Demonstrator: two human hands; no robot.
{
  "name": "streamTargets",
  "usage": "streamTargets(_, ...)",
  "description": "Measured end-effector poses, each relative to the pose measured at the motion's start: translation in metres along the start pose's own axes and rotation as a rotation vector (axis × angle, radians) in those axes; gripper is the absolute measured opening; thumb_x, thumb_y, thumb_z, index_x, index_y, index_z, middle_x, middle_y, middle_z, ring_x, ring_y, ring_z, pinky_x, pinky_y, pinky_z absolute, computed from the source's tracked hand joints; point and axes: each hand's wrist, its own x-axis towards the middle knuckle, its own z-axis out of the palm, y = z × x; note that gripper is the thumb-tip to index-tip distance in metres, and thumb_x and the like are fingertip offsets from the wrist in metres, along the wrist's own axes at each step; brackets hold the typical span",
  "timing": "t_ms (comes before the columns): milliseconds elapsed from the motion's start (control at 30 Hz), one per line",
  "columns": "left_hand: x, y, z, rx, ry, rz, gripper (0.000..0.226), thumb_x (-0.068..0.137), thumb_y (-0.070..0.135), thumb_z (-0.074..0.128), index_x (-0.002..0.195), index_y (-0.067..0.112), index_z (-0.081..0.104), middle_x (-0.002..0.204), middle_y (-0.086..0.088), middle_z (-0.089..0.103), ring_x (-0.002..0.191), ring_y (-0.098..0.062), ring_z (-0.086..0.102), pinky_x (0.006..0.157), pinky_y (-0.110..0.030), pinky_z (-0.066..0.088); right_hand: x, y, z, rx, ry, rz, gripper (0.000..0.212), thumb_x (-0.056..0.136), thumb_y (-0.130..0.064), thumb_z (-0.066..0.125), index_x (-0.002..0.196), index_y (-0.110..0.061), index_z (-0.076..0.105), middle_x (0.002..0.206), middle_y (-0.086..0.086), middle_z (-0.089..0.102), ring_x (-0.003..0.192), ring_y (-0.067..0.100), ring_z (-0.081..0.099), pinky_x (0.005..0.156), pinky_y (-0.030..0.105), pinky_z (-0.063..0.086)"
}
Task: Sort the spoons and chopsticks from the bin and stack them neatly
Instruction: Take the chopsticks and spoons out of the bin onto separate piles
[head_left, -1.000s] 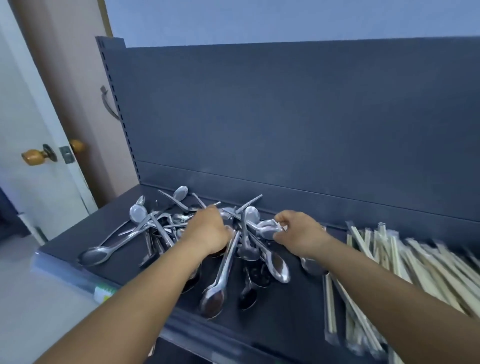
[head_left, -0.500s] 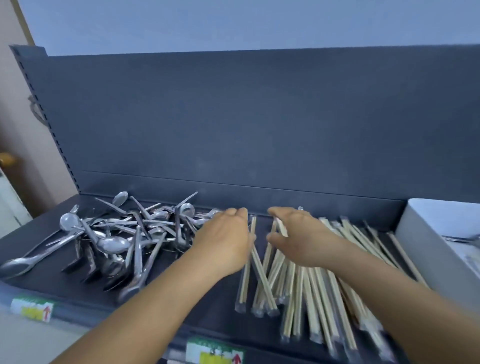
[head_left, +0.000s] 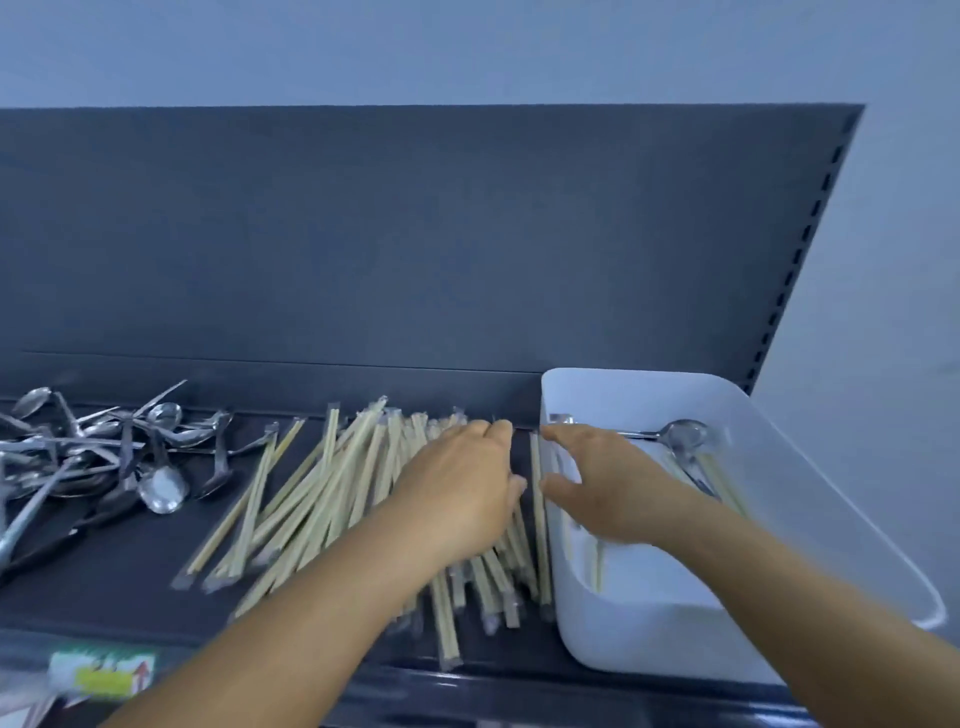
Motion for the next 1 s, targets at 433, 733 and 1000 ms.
streamTargets(433,0.048,0.088,0.037,0.074,-0.224,0.126,0.030,0.093,0.031,0.050,0.115,0.012,0.042,0.121,-0.009,0.046,0.114,-0.029,0.045,0.068,-0.033,0.032,-0.019,0.111,-0.011,-0.006,-0.042,0.247,0.056,0.092,-0.027,0.049,0.144,-0.019,0.031,0.147,0.004,0.039,0.135,0.023,0.034,0.107,0.030,0.029)
streamTargets(733,0.068,0.098,0.067,0.195,-0.472,0.022,0.049,0.094,0.022,0.048,0.136,0.006,0.030,0.129,-0.017,0.039,0.115,-0.034,0.049,0.074,-0.034,0.040,-0.012,0.136,-0.011,-0.058,-0.184,0.423,0.066,0.086,-0.020,0.054,0.145,-0.016,0.023,0.139,0.010,0.041,0.119,0.030,0.048,0.097,0.033,0.039)
streamTargets(1000,0.075,0.103,0.080,0.331,-0.617,0.064,0.059,0.094,0.019,0.052,0.143,0.007,0.022,0.135,-0.019,0.038,0.122,-0.035,0.046,0.095,-0.040,0.043,-0.006,0.142,-0.003,-0.218,-0.395,0.480,0.061,0.084,-0.023,0.057,0.137,-0.015,0.029,0.128,0.015,0.045,0.111,0.034,0.052,0.083,0.034,0.043)
